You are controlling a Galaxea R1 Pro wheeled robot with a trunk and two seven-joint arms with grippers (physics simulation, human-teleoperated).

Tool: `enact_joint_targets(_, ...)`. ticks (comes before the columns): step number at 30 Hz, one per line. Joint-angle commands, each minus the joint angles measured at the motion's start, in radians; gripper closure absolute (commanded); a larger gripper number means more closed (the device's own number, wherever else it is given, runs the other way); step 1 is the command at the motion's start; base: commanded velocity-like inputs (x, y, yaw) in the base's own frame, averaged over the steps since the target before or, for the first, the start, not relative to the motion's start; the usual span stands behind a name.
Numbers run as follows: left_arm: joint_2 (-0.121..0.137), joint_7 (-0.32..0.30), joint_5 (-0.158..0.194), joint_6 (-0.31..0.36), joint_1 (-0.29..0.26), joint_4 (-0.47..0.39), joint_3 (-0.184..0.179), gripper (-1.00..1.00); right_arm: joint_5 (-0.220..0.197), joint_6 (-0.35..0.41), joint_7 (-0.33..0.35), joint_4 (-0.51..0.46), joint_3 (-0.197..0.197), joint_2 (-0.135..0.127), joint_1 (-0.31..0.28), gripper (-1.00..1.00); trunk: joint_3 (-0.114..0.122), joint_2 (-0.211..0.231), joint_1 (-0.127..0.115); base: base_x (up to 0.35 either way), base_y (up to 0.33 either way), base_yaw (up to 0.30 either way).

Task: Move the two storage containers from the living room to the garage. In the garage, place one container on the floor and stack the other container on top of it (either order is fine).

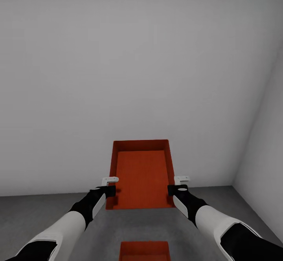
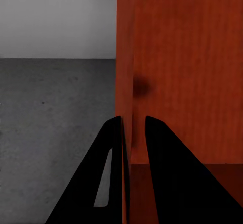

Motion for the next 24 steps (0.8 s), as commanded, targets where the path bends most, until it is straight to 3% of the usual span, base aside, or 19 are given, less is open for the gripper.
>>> enact_joint_targets(1,-0.002,0.008,0.005,-0.008,-0.001,-0.005,-0.004,1.00,-0.036,0.007,0.020,0.000,0.030,0.003,0.000,1.00,-0.002,-0.002,0.000,0.001,0.002,0.000)
enact_joint_targets(24,-0.001,0.009,0.006,-0.009,-0.001,-0.005,-0.004,1.00,-0.036,0.007,0.020,0.000,0.030,0.002,0.000,1.00,-0.002,-0.002,0.000,-0.032,0.000,0.000)
